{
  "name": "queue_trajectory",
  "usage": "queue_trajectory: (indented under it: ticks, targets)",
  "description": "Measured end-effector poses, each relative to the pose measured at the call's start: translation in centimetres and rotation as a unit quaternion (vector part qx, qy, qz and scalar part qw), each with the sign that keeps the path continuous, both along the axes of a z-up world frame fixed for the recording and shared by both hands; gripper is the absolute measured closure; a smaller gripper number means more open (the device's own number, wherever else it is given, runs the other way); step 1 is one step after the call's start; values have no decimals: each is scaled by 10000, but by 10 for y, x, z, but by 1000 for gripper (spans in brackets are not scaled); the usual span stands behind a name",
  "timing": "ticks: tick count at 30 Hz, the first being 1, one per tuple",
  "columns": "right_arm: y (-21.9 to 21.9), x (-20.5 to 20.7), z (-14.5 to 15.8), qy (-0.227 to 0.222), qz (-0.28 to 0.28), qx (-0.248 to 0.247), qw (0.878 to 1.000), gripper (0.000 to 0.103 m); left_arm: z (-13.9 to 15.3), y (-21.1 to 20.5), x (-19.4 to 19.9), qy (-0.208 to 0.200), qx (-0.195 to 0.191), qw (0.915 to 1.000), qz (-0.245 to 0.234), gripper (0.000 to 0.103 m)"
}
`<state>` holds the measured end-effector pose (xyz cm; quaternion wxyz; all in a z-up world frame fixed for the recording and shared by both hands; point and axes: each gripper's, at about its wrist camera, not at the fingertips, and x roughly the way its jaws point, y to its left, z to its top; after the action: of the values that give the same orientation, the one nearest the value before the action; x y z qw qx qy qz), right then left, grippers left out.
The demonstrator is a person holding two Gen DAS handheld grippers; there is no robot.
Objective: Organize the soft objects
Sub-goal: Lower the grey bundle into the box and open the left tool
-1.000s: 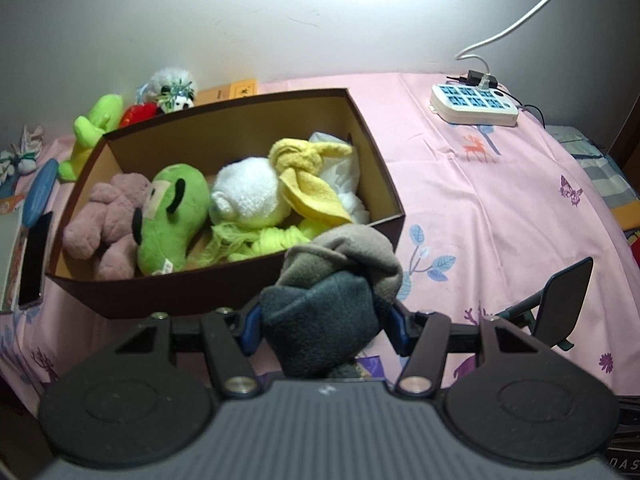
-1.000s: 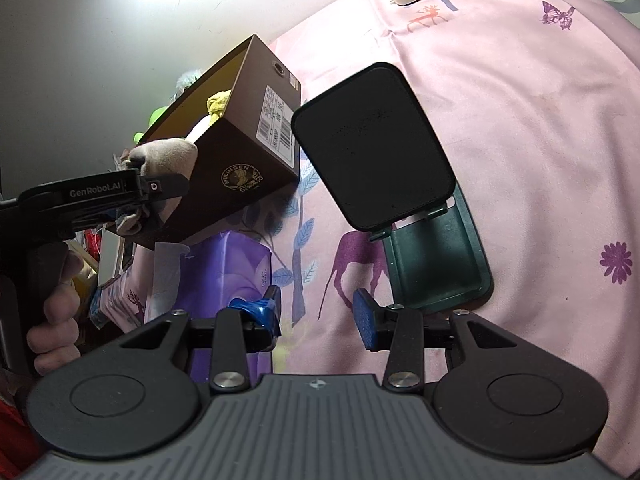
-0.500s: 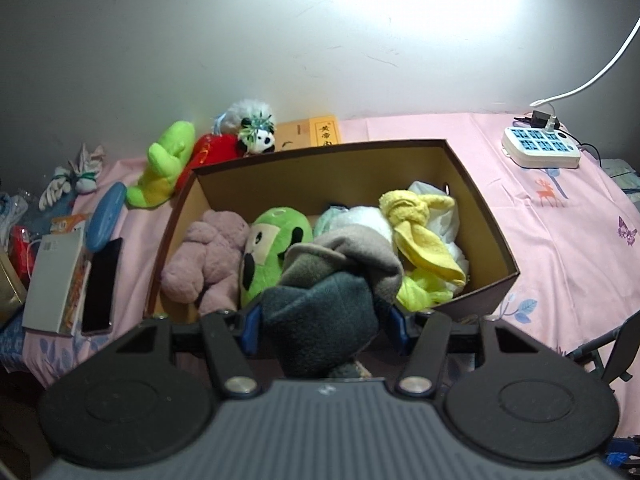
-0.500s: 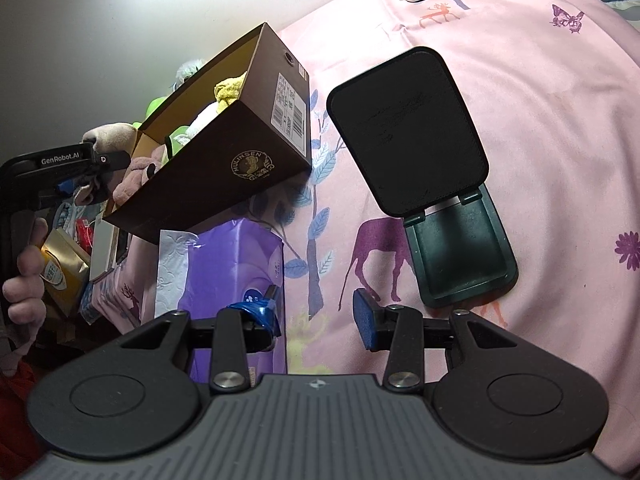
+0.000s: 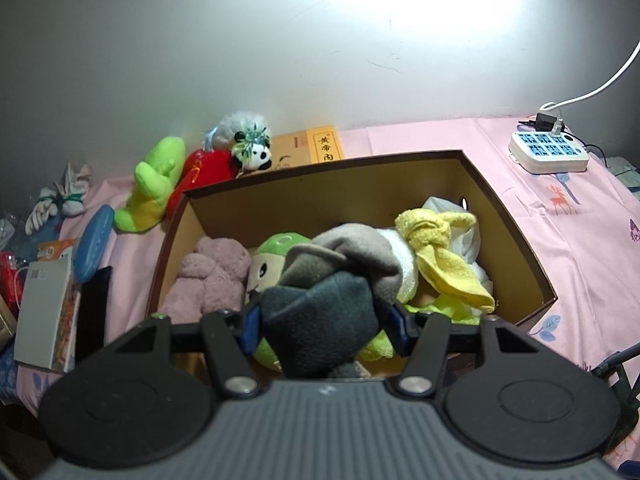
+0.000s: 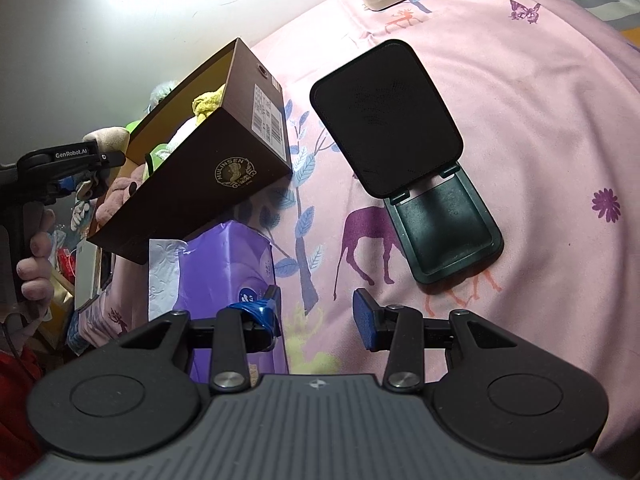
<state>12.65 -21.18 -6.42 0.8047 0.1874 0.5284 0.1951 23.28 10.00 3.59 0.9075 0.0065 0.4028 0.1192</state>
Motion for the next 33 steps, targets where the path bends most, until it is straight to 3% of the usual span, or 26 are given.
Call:
queue_trajectory:
  ticks: [5, 14, 17, 22, 33]
  targets:
    - [0, -6, -1, -5, -233, -36, 9997, 79, -16, 10, 16, 31, -261, 9996, -80, 43]
    - [2, -11, -4, 48, -493, -98, 9987, 79, -54, 27, 37, 430, -759, 9960, -191, 41]
    - [5, -11, -4, 75, -514, -127, 9986, 79, -58, 28, 40, 488, -763, 9958, -165, 30]
    - [8, -9, -3, 79, -490, -172, 9986, 79, -55, 28, 37, 445, -696, 9965, -127, 25]
    - [31, -4, 7, -192, -201, -289, 9992, 79, -15, 21, 0, 24, -370, 9993, -8, 22]
